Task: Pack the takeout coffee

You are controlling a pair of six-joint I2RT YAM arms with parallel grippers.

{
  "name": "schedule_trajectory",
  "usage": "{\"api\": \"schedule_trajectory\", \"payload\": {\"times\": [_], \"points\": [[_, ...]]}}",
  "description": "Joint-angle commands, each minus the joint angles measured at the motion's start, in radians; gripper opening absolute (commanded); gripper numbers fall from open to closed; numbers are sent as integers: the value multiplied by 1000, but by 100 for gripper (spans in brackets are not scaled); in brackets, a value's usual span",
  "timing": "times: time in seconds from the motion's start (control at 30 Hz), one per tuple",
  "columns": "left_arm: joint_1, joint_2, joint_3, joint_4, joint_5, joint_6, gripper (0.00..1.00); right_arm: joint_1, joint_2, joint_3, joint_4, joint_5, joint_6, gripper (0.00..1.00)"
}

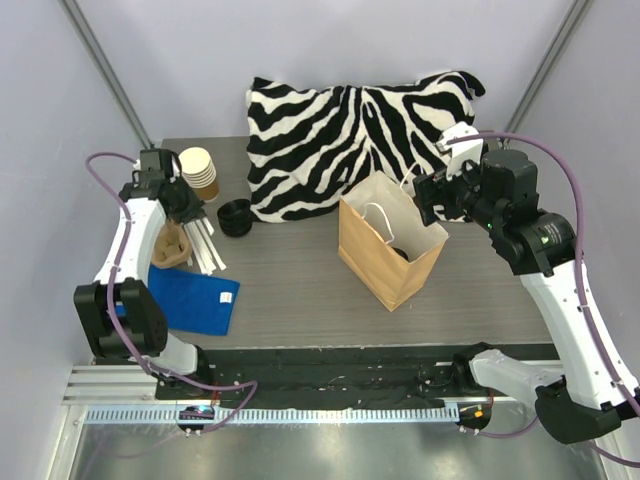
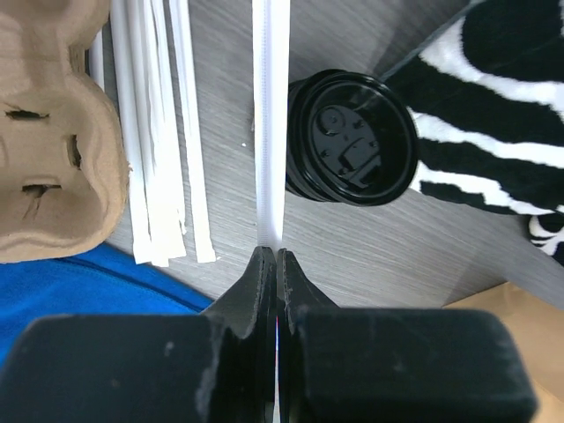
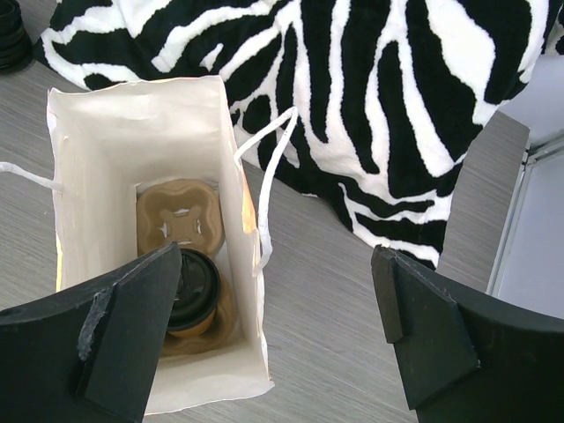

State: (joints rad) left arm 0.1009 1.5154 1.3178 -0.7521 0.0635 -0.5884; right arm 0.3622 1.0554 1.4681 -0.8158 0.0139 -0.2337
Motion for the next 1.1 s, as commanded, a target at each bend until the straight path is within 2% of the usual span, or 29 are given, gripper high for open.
{"api": "schedule_trajectory", "payload": {"times": [0.0,0.23,0.33,0.37,0.43,0.47,0.53,0.67,0.77,0.9,1.0,1.07], "points": [[6,-84,14,45,1,42,0,-3,-21,47,67,-2,-6,100],[-20,-204,73,63,16,143,0,-3,-8,101,110,3,22,100],[-91,-268,100,115,32,237,0,-3,12,146,141,-2,46,100],[-175,-283,106,131,18,264,0,-5,20,156,150,0,53,100],[-257,-329,104,202,-4,324,0,-3,32,193,182,-51,85,100],[-333,-343,100,232,-11,373,0,-3,52,207,202,-75,95,100],[-401,-366,90,301,-11,404,0,-3,70,242,227,-159,129,100],[-599,-360,97,378,-10,501,0,-3,112,264,387,-322,187,100],[-731,-348,95,453,-54,564,0,-3,153,297,504,-400,319,100],[-823,-308,113,537,-96,614,0,0,213,302,639,-466,528,100],[-857,-273,145,557,-90,618,0,3,232,288,724,-477,592,99],[-866,-259,155,568,-88,622,0,7,247,296,768,-491,615,95]]}}
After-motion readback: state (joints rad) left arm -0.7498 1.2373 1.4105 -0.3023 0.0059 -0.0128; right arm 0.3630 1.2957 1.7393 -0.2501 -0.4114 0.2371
